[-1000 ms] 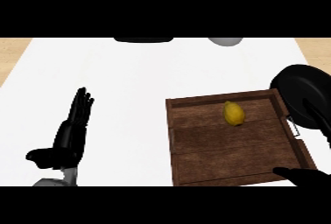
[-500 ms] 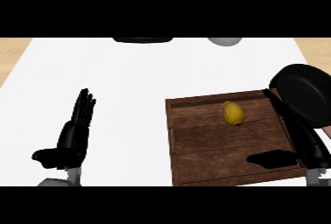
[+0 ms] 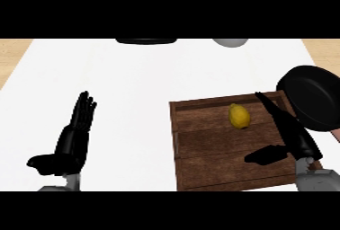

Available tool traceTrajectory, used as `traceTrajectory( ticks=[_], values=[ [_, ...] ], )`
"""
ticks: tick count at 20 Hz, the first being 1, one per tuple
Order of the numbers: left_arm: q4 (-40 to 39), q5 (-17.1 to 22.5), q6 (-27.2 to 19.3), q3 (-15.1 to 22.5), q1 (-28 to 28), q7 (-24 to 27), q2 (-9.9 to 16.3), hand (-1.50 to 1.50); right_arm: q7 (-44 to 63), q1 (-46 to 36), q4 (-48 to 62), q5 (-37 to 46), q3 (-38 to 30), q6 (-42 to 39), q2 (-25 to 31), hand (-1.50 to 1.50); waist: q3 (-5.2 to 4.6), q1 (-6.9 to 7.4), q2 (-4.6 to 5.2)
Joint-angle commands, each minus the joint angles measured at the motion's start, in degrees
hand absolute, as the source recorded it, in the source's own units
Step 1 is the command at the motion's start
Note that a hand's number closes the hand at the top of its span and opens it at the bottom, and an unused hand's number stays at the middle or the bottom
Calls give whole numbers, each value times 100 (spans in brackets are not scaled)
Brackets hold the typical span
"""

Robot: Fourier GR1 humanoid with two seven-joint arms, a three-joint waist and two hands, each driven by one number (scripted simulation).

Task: Pick the lemon from the tray and place it in the pot

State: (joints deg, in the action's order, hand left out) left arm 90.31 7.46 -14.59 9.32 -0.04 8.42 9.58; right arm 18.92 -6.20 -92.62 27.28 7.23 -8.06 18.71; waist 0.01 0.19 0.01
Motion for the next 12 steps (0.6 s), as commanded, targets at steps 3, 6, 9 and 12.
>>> traceTrajectory(
  ticks=[3,6,9,12],
  values=[
    [479,-470,-252,384,232,-328,-379,0,-546,-271,958,375,-37,231,-382,-150,1,5,-3],
    [-227,-312,138,-136,-114,-10,-340,0,-455,-454,1160,637,-87,198,-577,-150,-1,-9,-1],
    [-136,-383,245,-258,87,118,-384,0,-695,-331,1054,681,-270,12,-492,-150,-1,-12,-3],
    [-709,-620,-103,-155,-461,137,-717,0,-738,-151,1186,870,-129,239,-579,-150,-2,-36,0]
  ],
)
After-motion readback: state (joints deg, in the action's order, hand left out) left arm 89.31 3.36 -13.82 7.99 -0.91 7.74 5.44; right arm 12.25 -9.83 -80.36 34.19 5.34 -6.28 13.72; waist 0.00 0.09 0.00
